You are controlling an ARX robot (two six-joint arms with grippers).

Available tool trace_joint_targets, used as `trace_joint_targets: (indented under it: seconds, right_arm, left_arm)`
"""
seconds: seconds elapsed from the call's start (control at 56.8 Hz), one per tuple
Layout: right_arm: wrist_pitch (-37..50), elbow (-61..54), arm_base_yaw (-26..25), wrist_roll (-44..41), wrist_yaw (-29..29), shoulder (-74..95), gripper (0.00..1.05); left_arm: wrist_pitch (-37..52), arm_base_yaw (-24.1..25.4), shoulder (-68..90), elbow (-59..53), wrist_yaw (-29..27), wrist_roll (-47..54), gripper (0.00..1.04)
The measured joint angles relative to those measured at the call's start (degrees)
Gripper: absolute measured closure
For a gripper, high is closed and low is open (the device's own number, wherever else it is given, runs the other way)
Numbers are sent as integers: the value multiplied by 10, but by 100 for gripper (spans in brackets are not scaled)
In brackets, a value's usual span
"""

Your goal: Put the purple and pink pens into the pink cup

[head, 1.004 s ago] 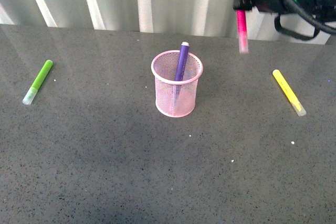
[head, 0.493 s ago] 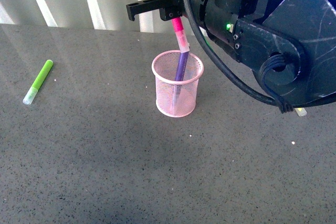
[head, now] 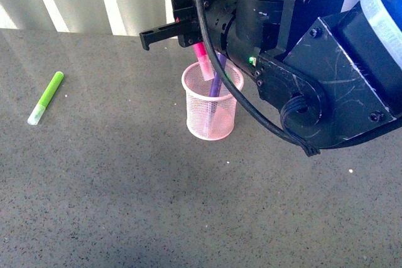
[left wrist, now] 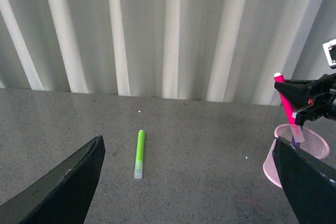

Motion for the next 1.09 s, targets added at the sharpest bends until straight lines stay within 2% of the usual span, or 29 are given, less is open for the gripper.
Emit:
trace_joint_targets:
  seconds: [0.37, 0.423, 0.758, 0.899, 1.004, 1.093]
  right_arm:
    - [-6, 3, 1, 0, 4, 12, 93]
    - [-9, 3, 1, 0, 5, 12, 82]
    - [-17, -6, 5, 11, 15, 6, 30]
    - [-27, -16, 6, 19, 25, -28, 5]
    - [-52, -26, 5, 25, 48, -67, 7]
    - [-106, -38, -1, 39, 89, -111, 7]
  left_arm:
    - [0, 0, 0, 0, 0, 0, 7]
    - [0, 0, 0, 0, 0, 0, 7]
    - [0, 0, 0, 0, 0, 0, 7]
    - [0, 0, 0, 0, 0, 0, 7]
    - [0, 0, 0, 0, 0, 0, 7]
    - [0, 0, 0, 0, 0, 0, 7]
